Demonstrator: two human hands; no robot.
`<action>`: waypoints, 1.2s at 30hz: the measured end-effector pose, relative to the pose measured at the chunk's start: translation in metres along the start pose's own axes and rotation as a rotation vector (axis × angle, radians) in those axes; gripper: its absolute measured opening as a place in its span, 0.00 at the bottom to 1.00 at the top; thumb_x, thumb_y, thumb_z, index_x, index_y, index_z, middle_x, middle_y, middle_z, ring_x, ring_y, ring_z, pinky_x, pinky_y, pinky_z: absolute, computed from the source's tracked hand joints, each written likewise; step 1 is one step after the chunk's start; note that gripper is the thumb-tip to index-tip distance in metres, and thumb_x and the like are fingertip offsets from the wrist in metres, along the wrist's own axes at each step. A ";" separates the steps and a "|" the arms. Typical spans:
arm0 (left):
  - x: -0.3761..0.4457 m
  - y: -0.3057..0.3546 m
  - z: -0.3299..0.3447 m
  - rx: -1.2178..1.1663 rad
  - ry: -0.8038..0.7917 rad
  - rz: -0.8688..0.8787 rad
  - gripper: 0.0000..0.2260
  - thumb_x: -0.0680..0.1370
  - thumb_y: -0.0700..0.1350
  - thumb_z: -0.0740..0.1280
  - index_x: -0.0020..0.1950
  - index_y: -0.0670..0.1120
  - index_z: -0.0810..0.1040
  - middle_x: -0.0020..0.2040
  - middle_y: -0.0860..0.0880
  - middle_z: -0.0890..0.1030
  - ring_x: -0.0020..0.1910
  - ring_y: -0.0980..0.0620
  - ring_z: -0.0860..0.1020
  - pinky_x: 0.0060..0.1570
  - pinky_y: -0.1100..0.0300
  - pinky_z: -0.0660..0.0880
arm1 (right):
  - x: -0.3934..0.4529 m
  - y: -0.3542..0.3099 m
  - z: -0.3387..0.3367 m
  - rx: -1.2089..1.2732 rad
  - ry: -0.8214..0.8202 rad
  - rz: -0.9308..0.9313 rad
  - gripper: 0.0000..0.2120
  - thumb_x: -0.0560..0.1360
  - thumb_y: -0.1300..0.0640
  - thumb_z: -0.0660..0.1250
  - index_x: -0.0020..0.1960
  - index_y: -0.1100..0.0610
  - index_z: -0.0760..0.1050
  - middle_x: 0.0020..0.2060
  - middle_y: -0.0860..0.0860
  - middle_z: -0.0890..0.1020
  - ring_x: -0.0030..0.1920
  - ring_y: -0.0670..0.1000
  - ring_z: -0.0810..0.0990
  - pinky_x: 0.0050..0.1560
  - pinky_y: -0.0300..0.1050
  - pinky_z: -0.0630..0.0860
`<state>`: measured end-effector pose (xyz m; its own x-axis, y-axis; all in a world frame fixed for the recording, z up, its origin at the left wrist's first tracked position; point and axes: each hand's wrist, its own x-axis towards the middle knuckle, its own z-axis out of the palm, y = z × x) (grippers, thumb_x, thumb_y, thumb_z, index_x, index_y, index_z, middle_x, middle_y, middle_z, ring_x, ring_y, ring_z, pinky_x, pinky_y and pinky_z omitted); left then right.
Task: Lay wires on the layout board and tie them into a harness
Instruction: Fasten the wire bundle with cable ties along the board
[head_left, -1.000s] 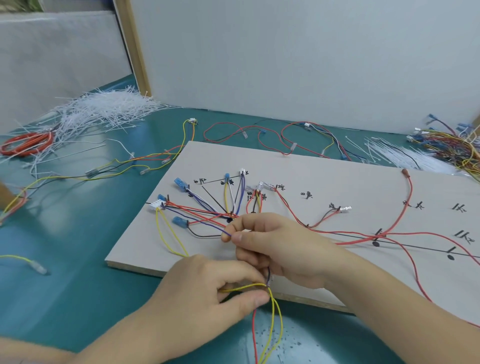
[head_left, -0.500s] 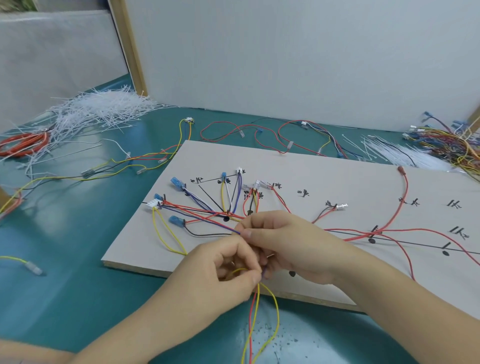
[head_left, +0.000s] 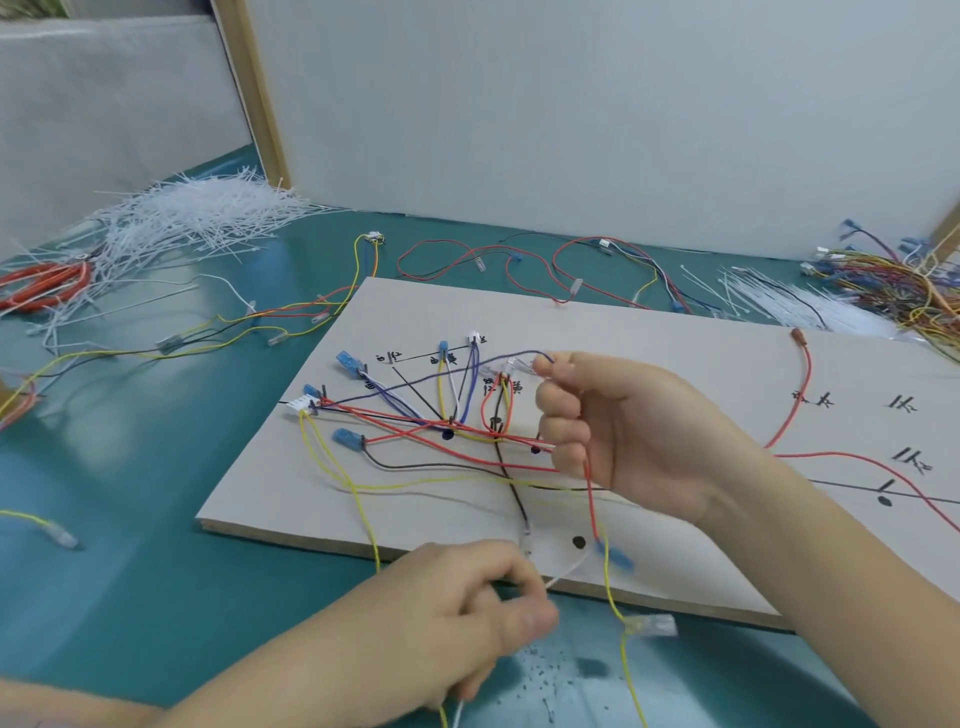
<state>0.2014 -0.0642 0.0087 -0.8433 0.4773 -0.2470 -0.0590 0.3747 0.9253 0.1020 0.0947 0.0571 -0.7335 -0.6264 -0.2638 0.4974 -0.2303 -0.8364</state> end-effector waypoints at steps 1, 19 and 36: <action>0.003 0.003 0.003 -0.015 0.025 0.036 0.18 0.66 0.65 0.59 0.46 0.54 0.74 0.23 0.55 0.72 0.21 0.60 0.66 0.25 0.70 0.65 | 0.000 -0.001 -0.002 0.008 0.017 -0.025 0.04 0.75 0.61 0.57 0.44 0.56 0.70 0.25 0.48 0.68 0.23 0.45 0.66 0.22 0.36 0.68; 0.037 0.020 0.017 0.324 0.270 0.229 0.05 0.72 0.55 0.59 0.42 0.56 0.71 0.36 0.60 0.77 0.32 0.61 0.74 0.33 0.67 0.66 | -0.009 0.015 -0.009 0.193 0.123 -0.062 0.07 0.68 0.58 0.62 0.44 0.60 0.75 0.22 0.46 0.60 0.20 0.41 0.58 0.15 0.30 0.52; 0.020 0.029 0.035 0.117 0.352 0.234 0.12 0.70 0.47 0.63 0.46 0.62 0.63 0.22 0.55 0.65 0.23 0.57 0.64 0.28 0.69 0.62 | -0.018 0.021 -0.010 0.102 0.203 -0.054 0.08 0.69 0.60 0.62 0.47 0.61 0.73 0.24 0.47 0.62 0.21 0.43 0.59 0.16 0.32 0.55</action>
<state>0.2016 -0.0161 0.0211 -0.9587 0.2676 0.0968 0.1987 0.3860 0.9009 0.1207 0.1089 0.0397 -0.8332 -0.4510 -0.3198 0.4916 -0.3395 -0.8019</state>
